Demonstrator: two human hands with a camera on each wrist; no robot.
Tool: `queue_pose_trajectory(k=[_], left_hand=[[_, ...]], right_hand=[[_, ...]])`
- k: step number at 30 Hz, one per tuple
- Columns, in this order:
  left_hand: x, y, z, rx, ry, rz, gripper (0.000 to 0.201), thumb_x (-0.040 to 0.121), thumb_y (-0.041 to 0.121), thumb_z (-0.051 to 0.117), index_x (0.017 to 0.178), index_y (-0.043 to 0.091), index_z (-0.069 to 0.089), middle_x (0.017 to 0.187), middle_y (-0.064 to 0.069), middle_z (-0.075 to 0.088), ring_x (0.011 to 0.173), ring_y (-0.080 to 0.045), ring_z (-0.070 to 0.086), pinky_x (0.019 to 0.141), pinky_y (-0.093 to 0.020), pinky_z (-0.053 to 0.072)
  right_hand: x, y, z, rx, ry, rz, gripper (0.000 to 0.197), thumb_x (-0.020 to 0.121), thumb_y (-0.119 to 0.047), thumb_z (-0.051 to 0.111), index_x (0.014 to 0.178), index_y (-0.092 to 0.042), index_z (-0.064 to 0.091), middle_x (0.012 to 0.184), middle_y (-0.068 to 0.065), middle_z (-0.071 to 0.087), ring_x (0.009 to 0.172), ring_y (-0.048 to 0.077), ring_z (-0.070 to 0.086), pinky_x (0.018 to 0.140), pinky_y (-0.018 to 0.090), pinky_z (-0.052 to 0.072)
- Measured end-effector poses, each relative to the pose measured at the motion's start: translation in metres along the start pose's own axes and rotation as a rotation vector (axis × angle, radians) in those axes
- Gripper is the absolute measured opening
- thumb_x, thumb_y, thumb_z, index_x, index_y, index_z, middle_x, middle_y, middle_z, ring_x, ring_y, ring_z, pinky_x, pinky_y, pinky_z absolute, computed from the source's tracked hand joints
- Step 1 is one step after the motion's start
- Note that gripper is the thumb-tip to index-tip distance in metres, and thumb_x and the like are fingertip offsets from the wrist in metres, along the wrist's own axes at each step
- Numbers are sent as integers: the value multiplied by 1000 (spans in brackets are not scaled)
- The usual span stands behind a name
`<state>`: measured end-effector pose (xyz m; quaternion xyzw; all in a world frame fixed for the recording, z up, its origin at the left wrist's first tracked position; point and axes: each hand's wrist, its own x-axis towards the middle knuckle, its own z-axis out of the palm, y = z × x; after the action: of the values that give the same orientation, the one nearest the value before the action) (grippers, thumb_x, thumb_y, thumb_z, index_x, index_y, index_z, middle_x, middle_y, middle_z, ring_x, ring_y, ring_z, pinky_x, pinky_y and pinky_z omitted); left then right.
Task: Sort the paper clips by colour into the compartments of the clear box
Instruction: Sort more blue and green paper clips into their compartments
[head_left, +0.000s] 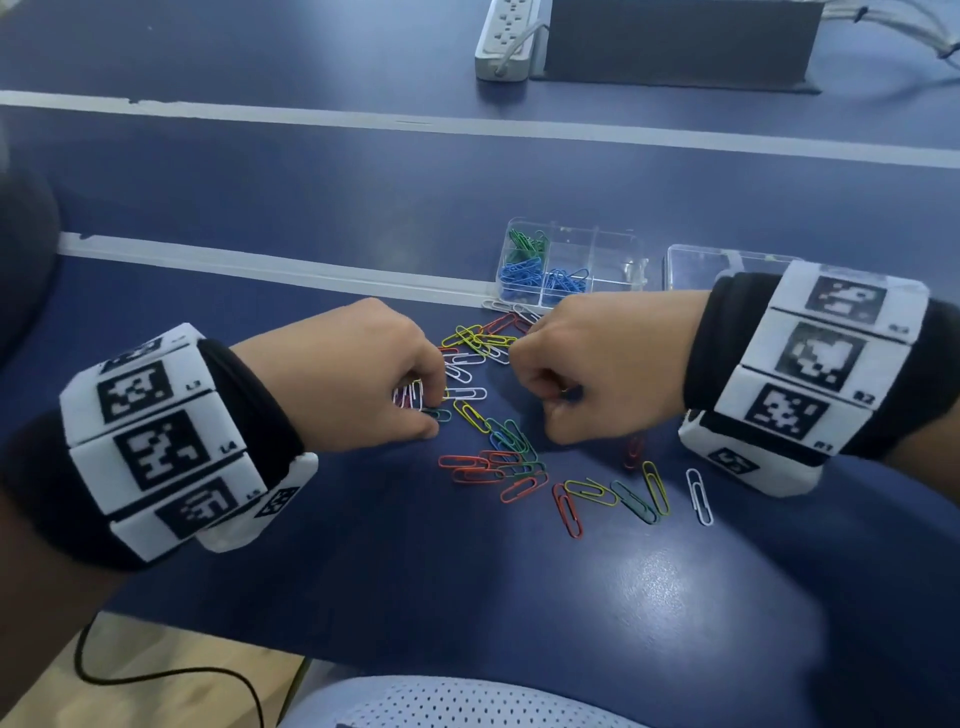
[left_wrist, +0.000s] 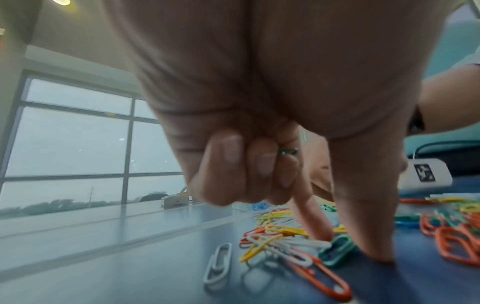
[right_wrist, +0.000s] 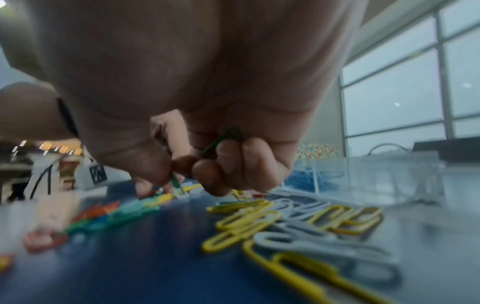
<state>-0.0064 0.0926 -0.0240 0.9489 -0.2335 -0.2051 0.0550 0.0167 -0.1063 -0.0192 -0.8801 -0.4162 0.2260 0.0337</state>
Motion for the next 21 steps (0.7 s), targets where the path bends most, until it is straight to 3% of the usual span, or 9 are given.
queue_pose_trajectory(k=[3,7,9,12,14,16,18,21], left_hand=[[3,2,0,42,-12,20,13,78,43,62,81,31,67,66,12,46,64,-2,43,67,-24,39],[4,5,0,35,-16,54,12,77,34,58,66,29,59,70,8,57,64,-6,48,68,-26,46],[3,6,0,10,-4,62,12,75,30,56,64,26,55,68,5,57,62,-6,48,66,-25,45],[2,7,1,-121,56,57,11,67,32,52,64,21,55,62,6,52,59,-8,46,57,-17,36],[3,7,2,-298,67,19,14,62,33,50,65,20,53,57,6,54,54,-8,42,54,-18,36],[4,8,5,-538,2,11,19,57,32,52,70,19,52,63,-5,61,53,-9,43,56,-27,40],[6,11,5,-724,-77,12,19,52,28,54,69,21,51,70,-19,63,53,-18,48,53,-30,40],[12,13,3,-832,-119,-6,20,57,16,51,75,24,55,67,-16,61,52,-23,52,54,-35,43]], right_hand=[[-3,-7,-5,81,15,25,24,68,-39,47,57,-23,32,53,-5,41,51,12,38,54,30,36],[-2,-14,-6,46,-21,40,24,74,-27,58,63,-25,36,57,-9,41,52,5,37,51,27,32],[0,-15,-6,53,3,57,9,77,-24,56,79,-25,48,56,-11,41,53,2,36,51,25,30],[3,-14,-4,35,51,91,24,81,-21,50,103,-24,59,55,-12,40,56,10,41,57,23,28],[2,-14,-5,34,60,125,27,82,-19,46,100,-24,65,57,-12,44,65,18,45,65,23,35],[-1,-12,-8,159,29,186,25,82,-16,45,91,-26,66,58,-7,58,62,15,55,62,22,45],[-1,-5,-10,417,3,264,25,83,-11,42,82,-24,63,63,0,67,52,10,62,55,13,49],[-1,8,-16,768,56,360,27,87,-2,36,73,-13,57,67,7,58,52,21,56,50,27,53]])
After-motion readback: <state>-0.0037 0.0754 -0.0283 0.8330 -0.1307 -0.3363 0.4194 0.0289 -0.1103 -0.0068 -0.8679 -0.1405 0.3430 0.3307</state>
